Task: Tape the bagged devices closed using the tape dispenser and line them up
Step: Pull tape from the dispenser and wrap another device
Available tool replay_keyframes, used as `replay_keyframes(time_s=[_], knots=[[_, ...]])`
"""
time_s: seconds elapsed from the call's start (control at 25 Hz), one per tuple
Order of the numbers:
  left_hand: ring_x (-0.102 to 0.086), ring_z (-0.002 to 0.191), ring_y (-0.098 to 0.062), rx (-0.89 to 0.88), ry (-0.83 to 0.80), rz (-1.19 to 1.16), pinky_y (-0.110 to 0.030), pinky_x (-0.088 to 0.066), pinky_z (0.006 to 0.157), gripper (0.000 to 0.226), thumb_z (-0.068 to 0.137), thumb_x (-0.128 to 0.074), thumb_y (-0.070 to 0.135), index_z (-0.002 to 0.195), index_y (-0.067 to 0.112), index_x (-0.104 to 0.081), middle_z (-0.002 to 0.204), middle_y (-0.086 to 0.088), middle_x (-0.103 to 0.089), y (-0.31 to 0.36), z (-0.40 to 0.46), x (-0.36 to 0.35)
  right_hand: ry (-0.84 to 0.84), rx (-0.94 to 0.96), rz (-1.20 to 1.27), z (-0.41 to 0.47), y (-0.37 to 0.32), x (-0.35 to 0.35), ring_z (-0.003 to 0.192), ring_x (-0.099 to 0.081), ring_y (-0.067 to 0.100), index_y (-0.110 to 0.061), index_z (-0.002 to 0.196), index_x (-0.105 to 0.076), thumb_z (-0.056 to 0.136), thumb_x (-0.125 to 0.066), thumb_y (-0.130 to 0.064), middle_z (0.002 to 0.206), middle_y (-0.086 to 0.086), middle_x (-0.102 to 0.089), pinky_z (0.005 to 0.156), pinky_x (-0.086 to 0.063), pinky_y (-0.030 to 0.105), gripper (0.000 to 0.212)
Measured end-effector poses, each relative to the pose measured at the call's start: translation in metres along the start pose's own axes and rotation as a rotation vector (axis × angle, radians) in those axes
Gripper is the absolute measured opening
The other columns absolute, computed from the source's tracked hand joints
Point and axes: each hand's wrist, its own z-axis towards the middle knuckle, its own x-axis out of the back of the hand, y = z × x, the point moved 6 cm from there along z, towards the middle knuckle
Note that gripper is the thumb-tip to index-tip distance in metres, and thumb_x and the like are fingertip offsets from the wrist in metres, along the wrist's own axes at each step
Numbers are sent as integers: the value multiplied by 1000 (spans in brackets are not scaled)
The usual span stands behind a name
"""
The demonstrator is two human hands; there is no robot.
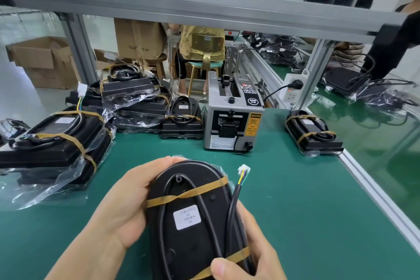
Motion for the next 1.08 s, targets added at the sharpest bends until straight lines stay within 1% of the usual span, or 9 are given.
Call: replay_keyframes(time_s=[0.2,0.32,0.4,0.56,0.72,0.84,0.92,1.0,1.08], knots=[[-67,63,-15,-336,303,217,-26,-54,56,34,96,-49,14,73,15,-75,76,-9,-73,14,0,13,-15,5,10,4,1,-2,82,-70,26,-46,124,-57,58,-74,-14,114,7,-71,68,-51,25,75],[-64,61,-8,-397,315,376,-23,-50,58,34,96,-49,14,73,15,-74,75,-6,-74,17,0,17,-3,-20,58,4,4,1,73,-67,27,-43,122,-61,56,-75,-15,111,14,-71,64,-50,25,73],[-69,67,-5,-548,375,454,-16,-52,61,32,98,-47,14,77,16,-72,79,-2,-75,21,-4,18,-7,-32,88,4,5,0,66,-65,24,-42,122,-61,56,-75,-14,106,16,-72,60,-48,22,73],[-71,89,-17,-754,350,387,-23,-55,80,28,97,-45,25,87,22,-71,91,-2,-75,23,-12,13,-35,-27,144,6,0,-4,54,-58,17,-38,126,-59,61,-71,-9,92,16,-72,55,-44,18,72],[-67,103,-24,-650,163,109,-25,-53,87,29,93,-43,28,92,22,-72,105,-9,-72,19,-7,13,-39,-15,127,8,-3,-2,62,-64,17,-38,127,-58,62,-71,-9,100,16,-72,59,-47,18,72],[-61,115,-15,-486,124,92,-39,-53,90,28,88,-49,35,112,29,-63,124,4,-65,8,-8,24,35,-39,94,12,2,1,79,-71,20,-37,126,-59,57,-74,-16,105,11,-73,66,-52,19,74],[-58,116,-11,-252,142,155,-39,-48,89,54,68,-73,52,117,38,-55,125,15,-62,-17,-8,35,98,-67,117,18,5,2,87,-72,23,-33,124,-60,56,-76,-14,105,10,-74,68,-54,21,73],[-58,114,-14,-49,119,144,-41,-45,88,84,39,-88,49,115,34,-54,127,14,-60,-44,-14,39,133,-92,124,30,7,-1,87,-73,21,-31,121,-61,60,-75,-10,99,6,-75,67,-55,21,66],[-59,115,-17,-28,112,101,-37,-46,86,107,18,-93,42,116,26,-54,130,8,-58,-52,-21,44,151,-118,142,47,10,-7,84,-73,20,-28,119,-61,65,-82,-7,92,5,-76,65,-56,20,62]])
